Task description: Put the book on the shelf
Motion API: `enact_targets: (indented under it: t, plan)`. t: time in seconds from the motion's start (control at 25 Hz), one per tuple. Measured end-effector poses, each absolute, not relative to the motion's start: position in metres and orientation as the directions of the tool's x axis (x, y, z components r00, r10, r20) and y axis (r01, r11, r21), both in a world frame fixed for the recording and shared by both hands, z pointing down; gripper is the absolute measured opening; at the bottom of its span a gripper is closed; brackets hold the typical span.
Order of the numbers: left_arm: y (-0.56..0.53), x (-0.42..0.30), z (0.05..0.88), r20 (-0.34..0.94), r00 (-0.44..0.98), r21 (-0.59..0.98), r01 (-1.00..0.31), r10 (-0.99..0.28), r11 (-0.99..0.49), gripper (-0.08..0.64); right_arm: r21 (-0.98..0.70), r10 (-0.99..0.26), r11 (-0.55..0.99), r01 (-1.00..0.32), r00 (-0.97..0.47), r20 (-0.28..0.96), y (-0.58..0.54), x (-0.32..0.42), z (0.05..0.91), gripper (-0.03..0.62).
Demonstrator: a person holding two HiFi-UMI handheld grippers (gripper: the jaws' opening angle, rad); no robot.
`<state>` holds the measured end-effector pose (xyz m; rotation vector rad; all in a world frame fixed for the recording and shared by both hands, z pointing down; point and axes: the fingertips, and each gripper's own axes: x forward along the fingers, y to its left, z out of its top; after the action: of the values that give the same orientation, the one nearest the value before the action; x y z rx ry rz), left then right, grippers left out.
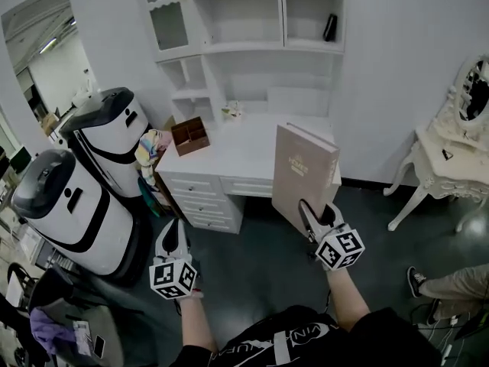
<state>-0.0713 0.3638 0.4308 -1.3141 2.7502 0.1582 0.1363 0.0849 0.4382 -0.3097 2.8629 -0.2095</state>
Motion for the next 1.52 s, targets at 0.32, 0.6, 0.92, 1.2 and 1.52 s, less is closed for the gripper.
enact_targets:
  t: [0.32, 0.6, 0.92, 1.2, 1.52]
  plan:
    - [0.333, -0.085, 0.440, -0.122, -0.578, 0.092, -0.816, -0.807, 0.571, 0.000, -0.172, -0.280, 0.954, -0.245, -0.935, -0.220, 0.058, 0.135, 0.433, 0.175]
    - [0.300, -0.123, 0.438, -0.118, -0.569, 0.088, -0.822, -0.814, 0.562, 0.000, -0.187, -0.287, 0.952, -0.243, -0.920, -0.266, 0.024, 0.094, 0.424, 0.175]
    - [0.219, -0.198, 0.417, -0.124, -0.557, 0.071, -0.830, -0.821, 0.553, 0.000, -0.219, -0.311, 0.943, -0.252, -0.900, -0.305, -0.050, 0.034, 0.411, 0.175]
    - [0.109, -0.238, 0.399, -0.134, -0.456, 0.044, -0.890, -0.880, 0.454, 0.000, -0.229, -0.351, 0.930, -0.287, -0.877, -0.327, -0.120, -0.014, 0.400, 0.175]
    - [0.004, -0.284, 0.375, -0.143, -0.394, 0.029, -0.918, -0.908, 0.394, 0.000, -0.224, -0.387, 0.919, -0.324, -0.851, -0.355, -0.206, -0.052, 0.381, 0.175]
